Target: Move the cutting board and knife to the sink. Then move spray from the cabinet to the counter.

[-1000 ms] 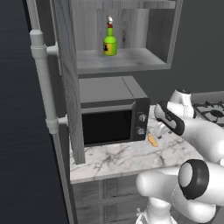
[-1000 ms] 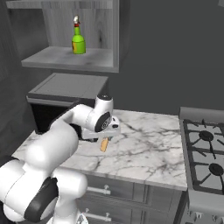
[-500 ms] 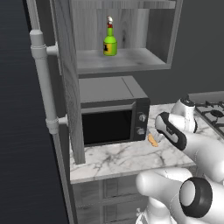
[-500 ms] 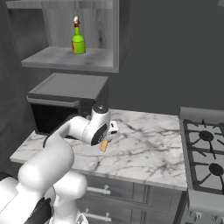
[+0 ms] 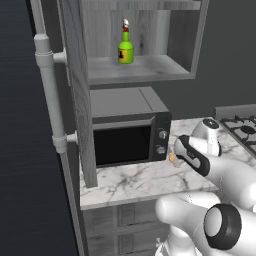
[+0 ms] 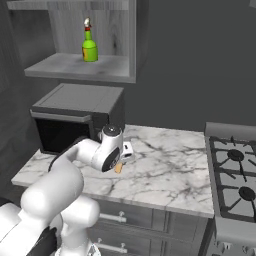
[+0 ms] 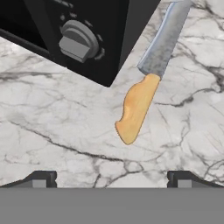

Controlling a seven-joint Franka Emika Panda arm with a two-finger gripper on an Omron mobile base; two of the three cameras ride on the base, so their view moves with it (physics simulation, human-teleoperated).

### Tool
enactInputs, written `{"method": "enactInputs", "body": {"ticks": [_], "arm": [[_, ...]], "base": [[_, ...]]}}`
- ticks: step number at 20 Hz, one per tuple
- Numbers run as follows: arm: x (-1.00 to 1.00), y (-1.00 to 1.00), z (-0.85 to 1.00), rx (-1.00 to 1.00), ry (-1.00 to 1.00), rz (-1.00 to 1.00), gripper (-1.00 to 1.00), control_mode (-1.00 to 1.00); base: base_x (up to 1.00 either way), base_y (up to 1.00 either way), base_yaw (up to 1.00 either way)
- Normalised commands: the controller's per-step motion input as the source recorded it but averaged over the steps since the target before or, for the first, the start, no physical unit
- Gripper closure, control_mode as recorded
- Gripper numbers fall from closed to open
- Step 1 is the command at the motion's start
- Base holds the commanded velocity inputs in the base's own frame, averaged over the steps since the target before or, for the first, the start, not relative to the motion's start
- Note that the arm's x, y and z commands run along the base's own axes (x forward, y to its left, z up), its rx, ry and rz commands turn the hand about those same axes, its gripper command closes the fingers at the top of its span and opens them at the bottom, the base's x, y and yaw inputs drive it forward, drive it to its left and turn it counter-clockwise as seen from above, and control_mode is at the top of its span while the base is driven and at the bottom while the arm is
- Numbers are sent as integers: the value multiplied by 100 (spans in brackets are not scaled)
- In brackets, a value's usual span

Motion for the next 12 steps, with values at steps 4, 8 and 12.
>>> {"method": "enactInputs", "body": {"ticks": [4, 8, 12], "arm": [[12, 0, -7, 0, 0, 0, -100, -100], [15, 0, -7, 0, 0, 0, -100, -100], [11, 0, 0, 0, 0, 0, -100, -100]], "base": [[0, 0, 0], [0, 0, 0], [0, 0, 0]]}}
